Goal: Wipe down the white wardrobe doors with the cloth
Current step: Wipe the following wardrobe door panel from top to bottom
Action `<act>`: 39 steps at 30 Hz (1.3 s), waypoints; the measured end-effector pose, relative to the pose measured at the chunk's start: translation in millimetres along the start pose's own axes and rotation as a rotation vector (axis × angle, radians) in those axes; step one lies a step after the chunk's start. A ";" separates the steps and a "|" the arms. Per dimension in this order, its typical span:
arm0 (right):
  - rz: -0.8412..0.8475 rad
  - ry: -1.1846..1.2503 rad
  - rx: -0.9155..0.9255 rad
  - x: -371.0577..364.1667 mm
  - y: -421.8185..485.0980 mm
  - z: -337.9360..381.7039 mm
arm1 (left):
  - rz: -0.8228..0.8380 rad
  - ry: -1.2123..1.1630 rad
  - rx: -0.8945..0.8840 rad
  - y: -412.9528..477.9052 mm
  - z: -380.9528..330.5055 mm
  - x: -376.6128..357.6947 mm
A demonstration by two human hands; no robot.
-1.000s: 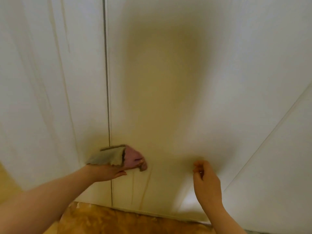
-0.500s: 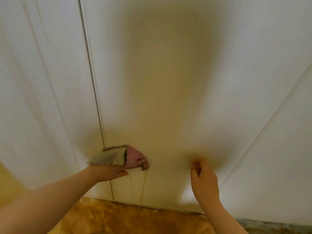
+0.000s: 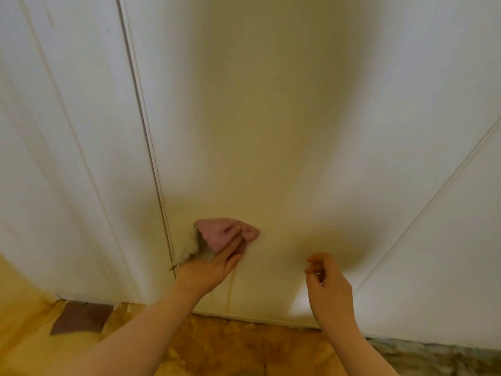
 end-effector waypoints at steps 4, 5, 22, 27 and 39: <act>0.004 0.082 0.009 -8.8 3.8 5.8 | -0.685 0.107 -0.017 23.4 -19.5 51.4; 0.005 0.095 0.008 -11.4 4.8 7.2 | -0.811 0.104 -0.006 31.7 -19.3 55.5; 0.035 0.090 -0.101 -24.3 3.0 -14.9 | -1.039 -1.387 1.269 59.3 -51.0 54.3; 0.069 0.069 -0.137 -26.7 -3.5 -23.9 | -0.833 -1.484 1.499 33.6 -24.0 2.2; 0.069 0.059 -0.166 -34.5 1.8 -29.0 | -0.998 -1.828 1.631 18.5 0.4 -26.9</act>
Point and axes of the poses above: each hand's wrist, its own y-axis towards the middle knuckle, its own x-axis out of the back of the hand, z = x × y, the point moved 1 cm from there along y, towards the middle knuckle, and after that the axes turned 2 degrees about z, right-handed, at the moved point
